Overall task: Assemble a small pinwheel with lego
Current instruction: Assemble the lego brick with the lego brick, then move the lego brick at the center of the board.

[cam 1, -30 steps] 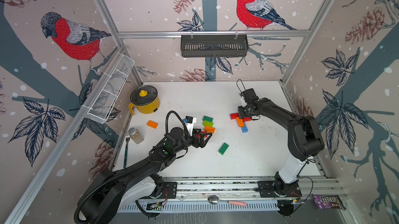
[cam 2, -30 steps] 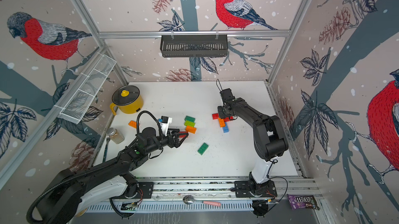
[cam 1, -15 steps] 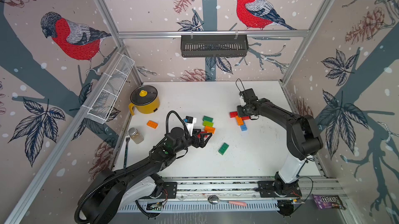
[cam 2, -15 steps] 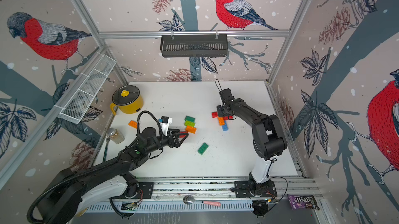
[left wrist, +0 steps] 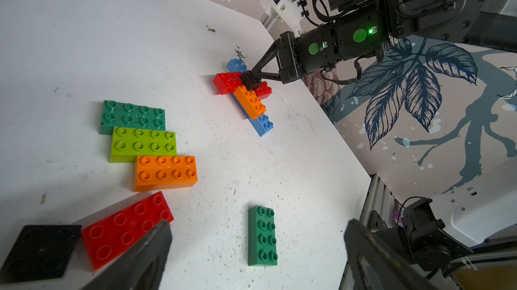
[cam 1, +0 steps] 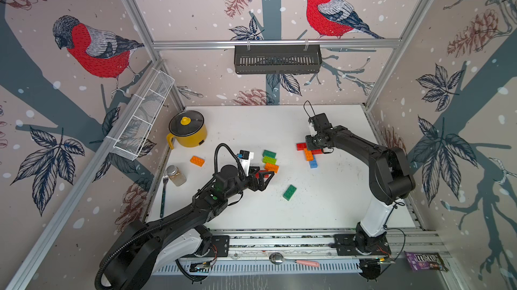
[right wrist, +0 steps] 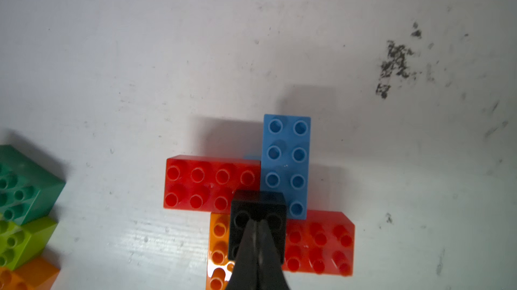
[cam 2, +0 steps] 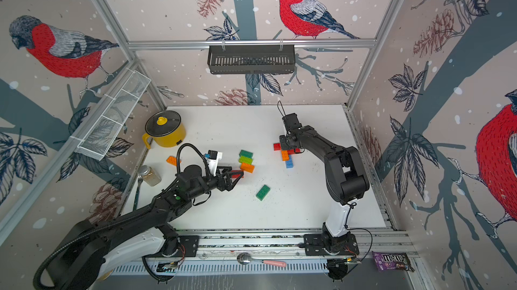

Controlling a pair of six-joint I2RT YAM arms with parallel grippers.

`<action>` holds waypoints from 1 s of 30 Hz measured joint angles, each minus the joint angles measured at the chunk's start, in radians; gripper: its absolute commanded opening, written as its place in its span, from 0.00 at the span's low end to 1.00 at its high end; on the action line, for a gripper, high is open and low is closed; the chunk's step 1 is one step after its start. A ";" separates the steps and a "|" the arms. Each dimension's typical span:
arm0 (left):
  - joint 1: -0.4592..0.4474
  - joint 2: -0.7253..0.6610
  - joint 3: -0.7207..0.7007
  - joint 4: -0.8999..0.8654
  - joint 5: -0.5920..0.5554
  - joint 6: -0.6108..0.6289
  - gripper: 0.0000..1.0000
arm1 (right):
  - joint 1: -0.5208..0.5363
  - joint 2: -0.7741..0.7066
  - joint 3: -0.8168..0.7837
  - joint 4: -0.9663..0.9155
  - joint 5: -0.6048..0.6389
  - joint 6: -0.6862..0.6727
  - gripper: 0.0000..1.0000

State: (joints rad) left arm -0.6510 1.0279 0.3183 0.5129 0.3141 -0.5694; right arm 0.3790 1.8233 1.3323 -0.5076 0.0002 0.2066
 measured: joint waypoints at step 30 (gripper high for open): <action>0.000 0.002 0.000 -0.002 0.000 -0.001 0.97 | 0.000 0.050 0.004 -0.005 -0.012 0.002 0.32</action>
State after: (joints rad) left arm -0.6510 1.0298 0.3183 0.5114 0.3141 -0.5705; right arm 0.3786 1.8732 1.3365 -0.5121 -0.0120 0.2089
